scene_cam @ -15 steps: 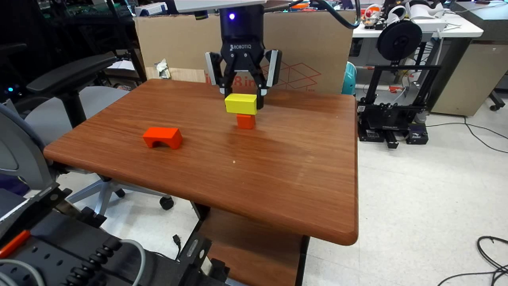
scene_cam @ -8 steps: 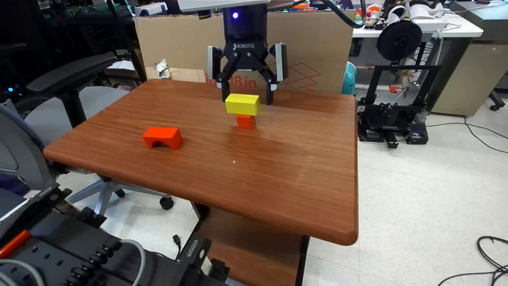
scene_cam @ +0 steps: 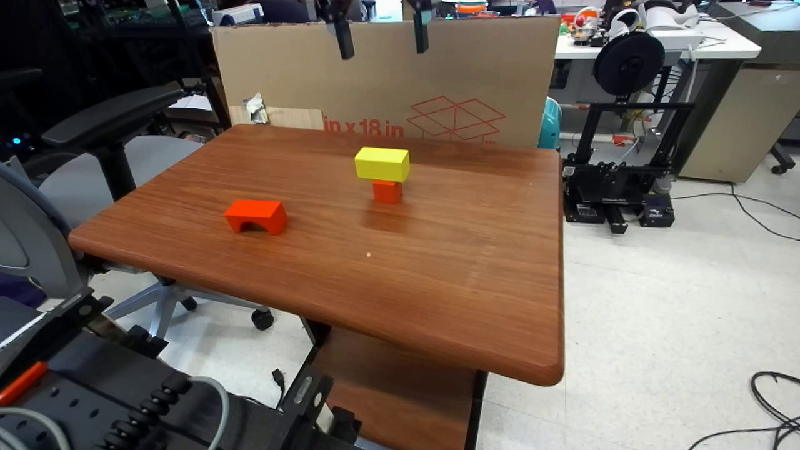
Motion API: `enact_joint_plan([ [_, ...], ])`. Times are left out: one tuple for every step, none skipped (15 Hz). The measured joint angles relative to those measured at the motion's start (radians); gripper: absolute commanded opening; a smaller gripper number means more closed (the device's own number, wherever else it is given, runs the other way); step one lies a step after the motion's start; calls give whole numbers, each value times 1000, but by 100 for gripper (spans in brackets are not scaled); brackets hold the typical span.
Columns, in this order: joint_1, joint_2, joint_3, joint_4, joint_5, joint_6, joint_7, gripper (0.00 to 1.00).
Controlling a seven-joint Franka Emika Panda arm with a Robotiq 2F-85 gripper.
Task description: Put the yellow block on the other orange block
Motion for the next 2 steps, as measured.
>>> enact_joint_plan([
  [0,-47,4,-38,1,0,-10,100],
  [0,-82,6,-68,1,0,-14,100],
])
